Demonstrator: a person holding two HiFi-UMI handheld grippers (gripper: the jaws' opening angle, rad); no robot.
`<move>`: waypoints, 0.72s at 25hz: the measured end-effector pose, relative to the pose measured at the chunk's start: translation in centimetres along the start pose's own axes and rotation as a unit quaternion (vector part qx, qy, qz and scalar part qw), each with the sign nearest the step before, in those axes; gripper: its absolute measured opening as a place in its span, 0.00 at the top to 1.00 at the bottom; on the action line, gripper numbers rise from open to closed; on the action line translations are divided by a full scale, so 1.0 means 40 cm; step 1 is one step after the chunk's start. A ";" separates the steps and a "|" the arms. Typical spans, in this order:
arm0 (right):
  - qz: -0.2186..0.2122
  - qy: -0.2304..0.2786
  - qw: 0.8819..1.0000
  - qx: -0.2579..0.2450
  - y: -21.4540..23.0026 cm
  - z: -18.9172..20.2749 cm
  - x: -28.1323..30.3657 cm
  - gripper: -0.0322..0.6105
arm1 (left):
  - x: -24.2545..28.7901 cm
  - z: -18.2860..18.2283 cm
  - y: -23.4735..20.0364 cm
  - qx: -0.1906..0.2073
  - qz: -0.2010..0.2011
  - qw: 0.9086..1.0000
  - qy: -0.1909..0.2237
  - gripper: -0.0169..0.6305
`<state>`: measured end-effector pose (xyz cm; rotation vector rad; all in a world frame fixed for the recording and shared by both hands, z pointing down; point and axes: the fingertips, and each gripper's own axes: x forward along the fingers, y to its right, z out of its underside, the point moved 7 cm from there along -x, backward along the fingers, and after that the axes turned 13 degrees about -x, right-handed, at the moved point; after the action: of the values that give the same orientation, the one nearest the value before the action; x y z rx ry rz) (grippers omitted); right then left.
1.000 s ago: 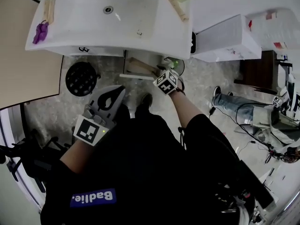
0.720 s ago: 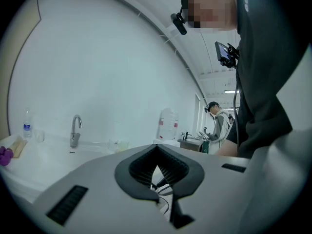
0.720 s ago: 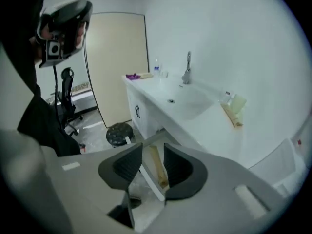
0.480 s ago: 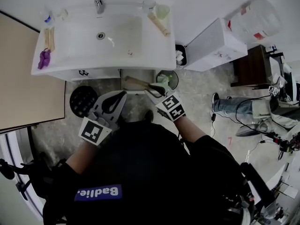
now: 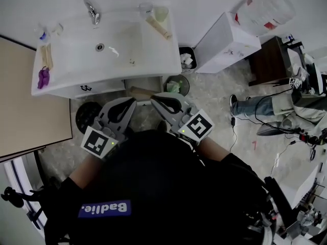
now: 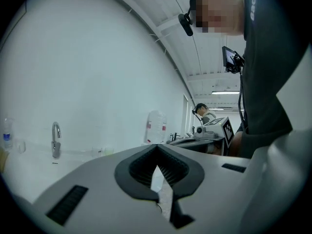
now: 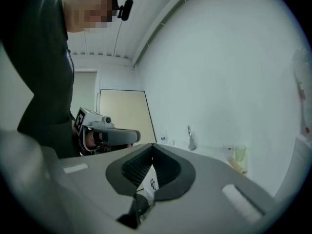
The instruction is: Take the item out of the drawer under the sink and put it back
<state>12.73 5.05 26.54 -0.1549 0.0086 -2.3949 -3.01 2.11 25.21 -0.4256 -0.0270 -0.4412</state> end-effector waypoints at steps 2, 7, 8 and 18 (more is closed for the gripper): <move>0.003 0.014 1.000 -0.021 -0.009 -0.018 -0.009 0.95 | 0.005 -0.002 0.004 0.002 0.007 1.000 0.001 0.97; 0.010 0.026 0.999 -0.035 -0.021 -0.025 -0.026 0.95 | 0.019 0.006 0.010 0.000 0.017 1.000 0.003 0.97; 0.011 0.025 0.999 -0.036 -0.021 -0.023 -0.028 0.95 | 0.020 0.009 0.011 0.001 0.018 1.000 0.001 0.97; 0.004 0.015 0.999 -0.038 -0.031 0.000 -0.022 0.95 | 0.021 0.029 0.019 0.001 0.013 1.000 -0.008 0.97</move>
<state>12.55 6.57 26.50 -0.1536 0.1149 -2.3907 -1.84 2.88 26.07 -0.4280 -0.0378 -0.4114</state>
